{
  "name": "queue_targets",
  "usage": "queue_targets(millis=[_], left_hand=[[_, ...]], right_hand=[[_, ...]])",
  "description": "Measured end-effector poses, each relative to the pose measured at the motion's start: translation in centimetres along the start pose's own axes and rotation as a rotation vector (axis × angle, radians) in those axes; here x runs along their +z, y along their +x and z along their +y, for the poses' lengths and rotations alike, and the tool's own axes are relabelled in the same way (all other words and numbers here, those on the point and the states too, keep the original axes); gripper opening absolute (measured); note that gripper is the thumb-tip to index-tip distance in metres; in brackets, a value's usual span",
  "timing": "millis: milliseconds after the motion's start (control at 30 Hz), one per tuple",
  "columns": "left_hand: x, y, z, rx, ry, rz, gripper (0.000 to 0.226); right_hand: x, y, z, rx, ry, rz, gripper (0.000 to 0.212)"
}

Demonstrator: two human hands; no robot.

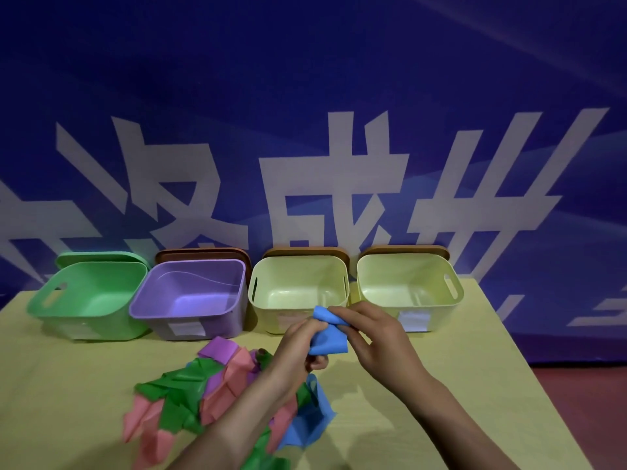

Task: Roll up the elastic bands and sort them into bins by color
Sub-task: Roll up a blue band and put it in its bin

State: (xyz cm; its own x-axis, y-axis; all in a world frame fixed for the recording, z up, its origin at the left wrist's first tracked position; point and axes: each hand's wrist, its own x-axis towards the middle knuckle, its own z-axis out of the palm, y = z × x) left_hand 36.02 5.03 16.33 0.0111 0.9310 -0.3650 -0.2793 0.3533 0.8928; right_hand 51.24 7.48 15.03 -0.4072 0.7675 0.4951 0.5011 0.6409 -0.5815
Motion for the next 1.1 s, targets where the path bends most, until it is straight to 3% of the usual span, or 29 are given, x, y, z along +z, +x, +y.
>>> queue_targets(millis=[100, 200, 333, 400, 500, 633, 767, 1100], left_hand=[[0.3, -0.5, 0.1, 0.012, -0.039, 0.016, 0.018], [0.4, -0.9, -0.2, 0.072, 0.071, 0.026, 0.017], [0.0, -1.7, -0.4, 0.124, 0.268, 0.036, 0.015], [0.0, -2.2, -0.5, 0.135, 0.351, 0.015, 0.011], [0.0, -2.9, -0.6, 0.158, 0.387, -0.030, 0.013], [0.5, -3.4, -1.5, 0.179, 0.276, 0.037, 0.017], [1.5, -3.4, -2.3, 0.214, 0.127, 0.072, 0.010], [4.4, -1.8, -3.3, 0.240, 0.129, 0.132, 0.010]], right_hand=[[-0.2, -0.2, 0.3, -0.045, -0.033, -0.045, 0.034], [-0.6, -1.1, 0.3, 0.001, 0.145, -0.075, 0.037], [-0.9, -2.4, -0.8, 0.313, 0.587, -0.076, 0.032], [-0.8, -2.7, -1.3, 0.456, 0.693, -0.063, 0.029], [-0.6, -3.0, -1.7, 0.509, 0.740, -0.085, 0.019], [-0.6, -3.1, -2.1, 0.547, 0.818, -0.032, 0.012], [-1.0, -3.1, -2.5, 0.601, 0.862, 0.070, 0.014], [-3.1, -4.8, -2.0, 0.631, 0.734, 0.169, 0.017]])
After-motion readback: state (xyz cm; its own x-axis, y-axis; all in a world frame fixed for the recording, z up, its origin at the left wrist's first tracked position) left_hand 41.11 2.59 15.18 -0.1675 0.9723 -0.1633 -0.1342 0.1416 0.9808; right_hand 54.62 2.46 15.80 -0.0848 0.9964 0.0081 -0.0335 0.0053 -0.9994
